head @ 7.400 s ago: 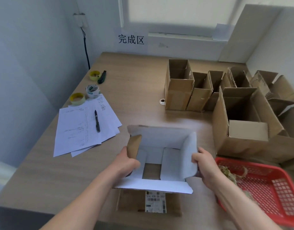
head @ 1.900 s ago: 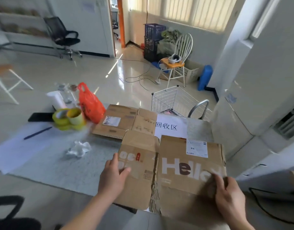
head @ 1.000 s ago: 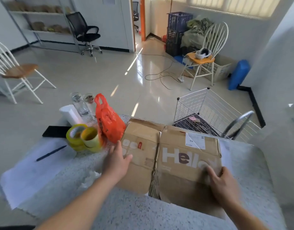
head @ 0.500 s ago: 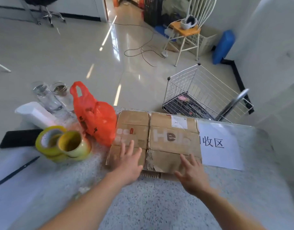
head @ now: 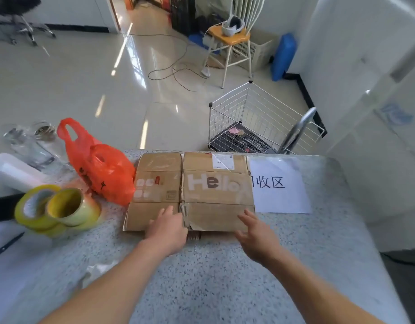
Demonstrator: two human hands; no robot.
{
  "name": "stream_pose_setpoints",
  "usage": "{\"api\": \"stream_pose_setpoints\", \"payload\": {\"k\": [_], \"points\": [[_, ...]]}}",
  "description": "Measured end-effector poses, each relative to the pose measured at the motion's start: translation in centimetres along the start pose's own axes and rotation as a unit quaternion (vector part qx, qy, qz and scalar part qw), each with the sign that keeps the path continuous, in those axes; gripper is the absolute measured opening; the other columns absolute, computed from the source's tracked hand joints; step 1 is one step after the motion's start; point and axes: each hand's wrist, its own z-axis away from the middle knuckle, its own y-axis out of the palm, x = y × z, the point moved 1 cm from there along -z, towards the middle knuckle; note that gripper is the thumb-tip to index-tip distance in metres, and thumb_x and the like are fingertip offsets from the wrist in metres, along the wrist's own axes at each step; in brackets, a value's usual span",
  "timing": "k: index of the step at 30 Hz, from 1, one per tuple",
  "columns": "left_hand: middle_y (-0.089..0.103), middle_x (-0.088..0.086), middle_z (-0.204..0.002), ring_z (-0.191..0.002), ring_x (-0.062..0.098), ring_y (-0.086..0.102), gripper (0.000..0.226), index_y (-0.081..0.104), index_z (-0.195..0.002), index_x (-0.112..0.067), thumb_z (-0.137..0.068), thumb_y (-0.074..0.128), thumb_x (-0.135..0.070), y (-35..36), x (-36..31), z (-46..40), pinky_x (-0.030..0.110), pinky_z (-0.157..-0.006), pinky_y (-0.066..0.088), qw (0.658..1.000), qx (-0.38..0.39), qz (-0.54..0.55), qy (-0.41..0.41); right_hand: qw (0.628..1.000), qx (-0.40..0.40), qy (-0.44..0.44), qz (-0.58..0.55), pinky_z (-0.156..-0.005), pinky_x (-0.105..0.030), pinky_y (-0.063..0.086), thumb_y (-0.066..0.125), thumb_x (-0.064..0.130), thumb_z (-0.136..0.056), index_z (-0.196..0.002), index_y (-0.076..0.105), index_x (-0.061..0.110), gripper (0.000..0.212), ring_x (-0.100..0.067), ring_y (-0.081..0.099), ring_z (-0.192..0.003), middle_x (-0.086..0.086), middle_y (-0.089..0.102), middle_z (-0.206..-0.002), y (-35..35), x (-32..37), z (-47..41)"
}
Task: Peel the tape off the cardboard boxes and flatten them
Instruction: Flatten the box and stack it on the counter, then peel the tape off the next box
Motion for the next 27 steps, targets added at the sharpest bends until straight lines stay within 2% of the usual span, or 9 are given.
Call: {"api": "stream_pose_setpoints", "payload": {"k": [4,10,12,14,17,20,24,27], "points": [[0.028,0.0,-0.16,-0.147,0.021,0.024,0.053,0.042,-0.146,-0.021,-0.099,0.045,-0.045,0.9,-6.5,3.7,0.048,-0.116,0.03,0.996,-0.055,-0.017,0.07,0.996,-0.081,0.024,-0.03,-0.116,-0.033,0.028,0.049,0.041,-0.1,-0.149,0.044,0.024,0.052,-0.017,0.033,-0.146,0.001,0.035,-0.159,-2.2,-3.8,4.8],[0.04,-0.003,-0.15,-0.139,0.018,0.034,0.05,0.045,-0.14,-0.023,-0.099,0.043,-0.05,1.9,-19.9,11.8,0.04,-0.107,0.037,0.973,-0.109,-0.056,0.195,0.984,-0.175,0.038,-0.001,-0.115,-0.033,0.027,0.044,0.049,-0.101,-0.151,0.039,0.025,0.056,-0.017,0.031,-0.146,0.002,0.032,-0.161,-8.9,-13.3,15.3],[0.041,-0.002,-0.149,-0.137,0.019,0.036,0.051,0.044,-0.141,-0.022,-0.099,0.044,-0.05,2.9,-25.5,14.7,0.039,-0.105,0.039,0.959,-0.124,-0.066,0.245,0.975,-0.216,0.048,0.012,-0.109,-0.036,0.036,0.046,0.047,-0.1,-0.146,0.045,0.022,0.053,-0.023,0.042,-0.138,-0.002,0.042,-0.155,-11.7,-17.4,19.9],[0.041,-0.001,-0.151,-0.138,0.021,0.037,0.053,0.043,-0.143,-0.021,-0.099,0.044,-0.05,4.2,-31.5,17.6,0.039,-0.106,0.038,0.942,-0.138,-0.07,0.298,0.961,-0.269,0.06,0.023,-0.097,-0.04,0.046,0.051,0.044,-0.097,-0.137,0.053,0.02,0.046,-0.029,0.054,-0.123,-0.005,0.054,-0.142,-14.7,-21.6,24.6],[0.04,-0.001,-0.152,-0.139,0.021,0.036,0.054,0.043,-0.144,-0.02,-0.098,0.047,-0.048,6.4,-40.7,22.2,0.037,-0.109,0.036,0.913,-0.149,-0.076,0.372,0.934,-0.346,0.09,0.021,-0.094,-0.045,0.049,0.058,0.041,-0.093,-0.126,0.061,0.016,0.041,-0.031,0.057,-0.121,-0.007,0.06,-0.134,-18.3,-28.0,31.9],[0.043,-0.001,-0.151,-0.139,0.022,0.037,0.055,0.045,-0.144,-0.021,-0.097,0.049,-0.049,8.8,-49.1,26.8,0.038,-0.11,0.037,0.879,-0.154,-0.083,0.444,0.908,-0.392,0.148,0.025,-0.102,-0.043,0.045,0.056,0.043,-0.095,-0.135,0.058,0.017,0.048,-0.027,0.051,-0.131,-0.004,0.055,-0.143,-21.0,-34.0,38.3],[0.049,-0.002,-0.144,-0.135,0.02,0.041,0.052,0.049,-0.139,-0.021,-0.096,0.05,-0.049,12.0,-58.1,32.4,0.038,-0.105,0.039,0.831,-0.148,-0.1,0.526,0.872,-0.432,0.232,0.021,-0.095,-0.037,0.045,0.055,0.045,-0.094,-0.131,0.057,0.022,0.044,-0.027,0.055,-0.123,-0.001,0.057,-0.139,-23.1,-41.1,45.7],[0.052,-0.003,-0.141,-0.132,0.019,0.044,0.05,0.051,-0.136,-0.021,-0.095,0.049,-0.05,14.4,-63.6,35.5,0.041,-0.103,0.042,0.802,-0.133,-0.117,0.571,0.851,-0.433,0.296,0.018,-0.098,-0.038,0.042,0.052,0.048,-0.095,-0.136,0.054,0.023,0.048,-0.024,0.051,-0.129,0.001,0.051,-0.146,-23.7,-45.5,50.2]]}}
